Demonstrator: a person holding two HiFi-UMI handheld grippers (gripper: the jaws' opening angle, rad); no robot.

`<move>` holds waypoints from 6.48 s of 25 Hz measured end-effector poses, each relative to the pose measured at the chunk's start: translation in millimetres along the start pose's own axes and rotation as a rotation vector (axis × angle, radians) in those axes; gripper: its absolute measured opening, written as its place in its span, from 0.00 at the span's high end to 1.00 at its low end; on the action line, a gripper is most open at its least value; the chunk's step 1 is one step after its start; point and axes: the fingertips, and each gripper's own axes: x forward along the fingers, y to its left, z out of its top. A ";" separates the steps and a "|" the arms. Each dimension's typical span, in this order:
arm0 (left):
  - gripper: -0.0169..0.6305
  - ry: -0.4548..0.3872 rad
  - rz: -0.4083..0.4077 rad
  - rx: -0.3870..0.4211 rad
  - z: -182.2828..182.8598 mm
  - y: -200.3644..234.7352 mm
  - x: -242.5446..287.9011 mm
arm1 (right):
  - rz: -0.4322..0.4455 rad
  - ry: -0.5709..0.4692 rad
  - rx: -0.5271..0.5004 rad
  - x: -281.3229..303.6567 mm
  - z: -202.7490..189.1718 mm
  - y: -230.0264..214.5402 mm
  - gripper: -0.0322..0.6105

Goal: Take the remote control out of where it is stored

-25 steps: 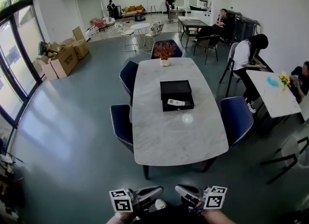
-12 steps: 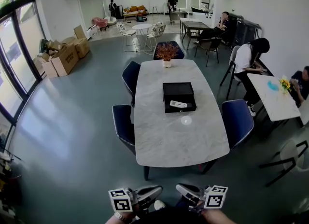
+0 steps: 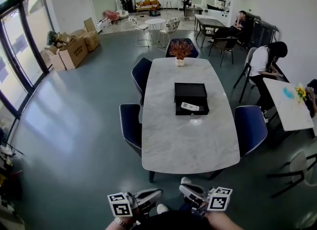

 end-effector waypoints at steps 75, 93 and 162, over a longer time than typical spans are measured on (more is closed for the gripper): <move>0.97 -0.437 0.443 -0.092 90.6 115.2 125.5 | -0.517 1.146 -0.700 138.5 362.6 -471.0 0.68; 0.96 -0.475 0.477 -0.122 81.5 120.6 118.9 | -0.516 1.270 -0.742 149.6 335.2 -490.4 0.63; 0.96 0.042 -0.017 -0.022 -3.6 17.2 50.1 | -0.014 -0.008 0.093 -32.6 30.7 -15.1 0.78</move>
